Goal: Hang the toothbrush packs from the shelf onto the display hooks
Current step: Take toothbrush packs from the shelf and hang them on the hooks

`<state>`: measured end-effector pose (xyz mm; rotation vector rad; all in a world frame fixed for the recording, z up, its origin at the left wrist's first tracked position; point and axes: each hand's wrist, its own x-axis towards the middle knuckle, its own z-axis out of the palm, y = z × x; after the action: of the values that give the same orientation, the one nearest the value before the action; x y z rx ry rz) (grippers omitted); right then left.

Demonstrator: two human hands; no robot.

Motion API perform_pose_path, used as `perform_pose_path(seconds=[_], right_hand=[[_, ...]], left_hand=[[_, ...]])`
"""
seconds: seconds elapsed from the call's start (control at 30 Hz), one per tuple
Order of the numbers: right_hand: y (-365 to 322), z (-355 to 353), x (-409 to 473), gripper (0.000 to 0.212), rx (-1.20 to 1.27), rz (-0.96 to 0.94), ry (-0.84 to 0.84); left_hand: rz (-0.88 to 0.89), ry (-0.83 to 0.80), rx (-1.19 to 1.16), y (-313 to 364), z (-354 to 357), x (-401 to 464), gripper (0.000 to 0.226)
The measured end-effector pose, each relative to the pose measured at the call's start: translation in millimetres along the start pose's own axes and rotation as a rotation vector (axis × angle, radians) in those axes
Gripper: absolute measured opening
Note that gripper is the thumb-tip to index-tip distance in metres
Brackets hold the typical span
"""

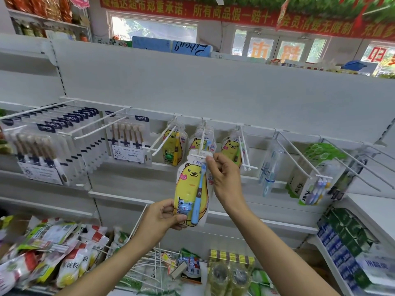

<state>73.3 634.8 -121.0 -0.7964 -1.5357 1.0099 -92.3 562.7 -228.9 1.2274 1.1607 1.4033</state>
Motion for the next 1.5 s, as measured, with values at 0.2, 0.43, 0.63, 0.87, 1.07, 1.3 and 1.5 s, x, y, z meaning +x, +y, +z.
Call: perform_pose_path(seconds=[0.2, 0.43, 0.63, 0.87, 1.07, 1.3, 1.5], right_hand=[[16.1, 4.5, 20.1, 0.028, -0.020, 0.007, 0.044], [38.2, 11.4, 58.6, 0.033, -0.240, 0.012, 0.182], [47.0, 10.1, 95.3, 0.037, -0.331, 0.050, 0.205], [53.6, 3.6, 115.5, 0.040, -0.435, 0.051, 0.186], [57.8, -6.2, 114.5, 0.046, -0.486, 0.089, 0.173], [69.8, -37.8, 71.7, 0.026, -0.575, 0.081, 0.116], [60.6, -75.9, -4.9, 0.031, -0.999, -0.105, -0.136]], left_hand=[[-0.021, 0.023, 0.047, -7.0, -5.9, 34.2, 0.022], [-0.058, 0.035, 0.065, -14.7, -2.4, 89.5, 0.032], [-0.083, 0.015, 0.122, -18.6, 2.4, 135.9, 0.022], [-0.079, 0.032, 0.106, -24.2, 4.5, 153.3, 0.019], [-0.088, 0.076, 0.249, -25.3, 0.8, 147.7, 0.011], [-0.152, 0.038, 0.838, -30.3, -14.5, 116.1, 0.048], [0.304, -0.163, 0.985, -4.7, 5.3, 84.1, 0.042]])
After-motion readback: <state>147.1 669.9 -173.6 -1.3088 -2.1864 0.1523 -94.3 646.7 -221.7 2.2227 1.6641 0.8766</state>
